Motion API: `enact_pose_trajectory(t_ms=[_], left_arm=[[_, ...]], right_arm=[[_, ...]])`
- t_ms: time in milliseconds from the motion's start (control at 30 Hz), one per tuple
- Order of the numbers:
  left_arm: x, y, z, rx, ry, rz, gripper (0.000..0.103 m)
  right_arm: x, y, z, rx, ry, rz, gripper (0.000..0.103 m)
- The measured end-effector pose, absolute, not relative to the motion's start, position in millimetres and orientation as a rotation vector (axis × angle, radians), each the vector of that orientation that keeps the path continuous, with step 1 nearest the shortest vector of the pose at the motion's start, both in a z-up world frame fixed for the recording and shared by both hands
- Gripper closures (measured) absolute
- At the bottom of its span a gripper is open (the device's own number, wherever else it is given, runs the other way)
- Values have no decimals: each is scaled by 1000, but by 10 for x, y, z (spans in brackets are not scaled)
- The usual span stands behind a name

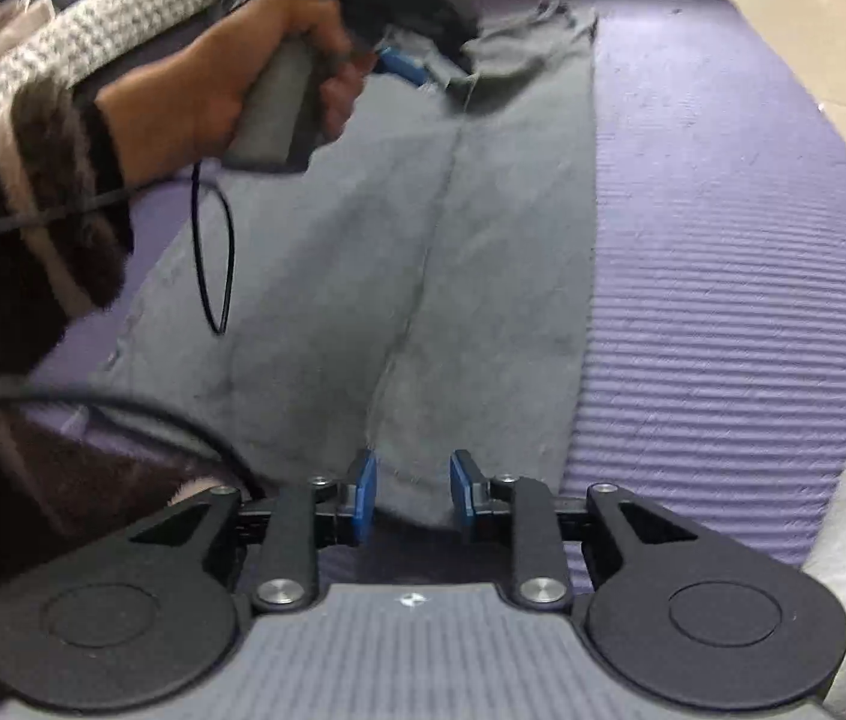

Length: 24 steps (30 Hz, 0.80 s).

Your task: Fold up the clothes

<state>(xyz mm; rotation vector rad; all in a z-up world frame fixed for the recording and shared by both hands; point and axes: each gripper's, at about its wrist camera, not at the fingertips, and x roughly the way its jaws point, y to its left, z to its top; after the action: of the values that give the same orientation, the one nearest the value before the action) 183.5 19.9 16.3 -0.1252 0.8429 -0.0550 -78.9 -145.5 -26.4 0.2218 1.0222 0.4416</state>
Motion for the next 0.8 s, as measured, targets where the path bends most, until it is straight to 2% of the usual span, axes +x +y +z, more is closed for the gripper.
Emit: enact_pose_trajectory(t_ms=[133, 300, 400, 500, 567, 600, 633, 700, 800], left_arm=[[1885, 162, 130, -185, 861, -112, 64], [1951, 25, -159, -194, 942, -151, 65], [1891, -54, -243, -145, 907, -159, 65], [1876, -54, -213, -184, 916, -178, 64], [1874, -32, -175, -198, 920, -173, 60], [1864, -28, -152, -195, 941, -170, 50], [1855, -25, -128, -191, 964, -167, 32], [1820, -19, -85, -178, 1002, -161, 20], [1671, 13, 44, -121, 1046, -137, 10]], right_arm=[[-801, -1579, -344, 268, 1006, 383, 75], [-763, -1594, -431, 296, 1043, 323, 77], [-762, -1614, -410, 310, 1043, 322, 77], [-762, -1613, -392, 301, 1037, 314, 74], [-769, -1611, -374, 296, 1035, 312, 69], [-763, -1593, -383, 292, 1034, 311, 65], [-770, -1578, -378, 280, 1030, 311, 62], [-780, -1550, -365, 257, 1026, 312, 57], [-830, -1545, -307, 205, 1020, 289, 52]])
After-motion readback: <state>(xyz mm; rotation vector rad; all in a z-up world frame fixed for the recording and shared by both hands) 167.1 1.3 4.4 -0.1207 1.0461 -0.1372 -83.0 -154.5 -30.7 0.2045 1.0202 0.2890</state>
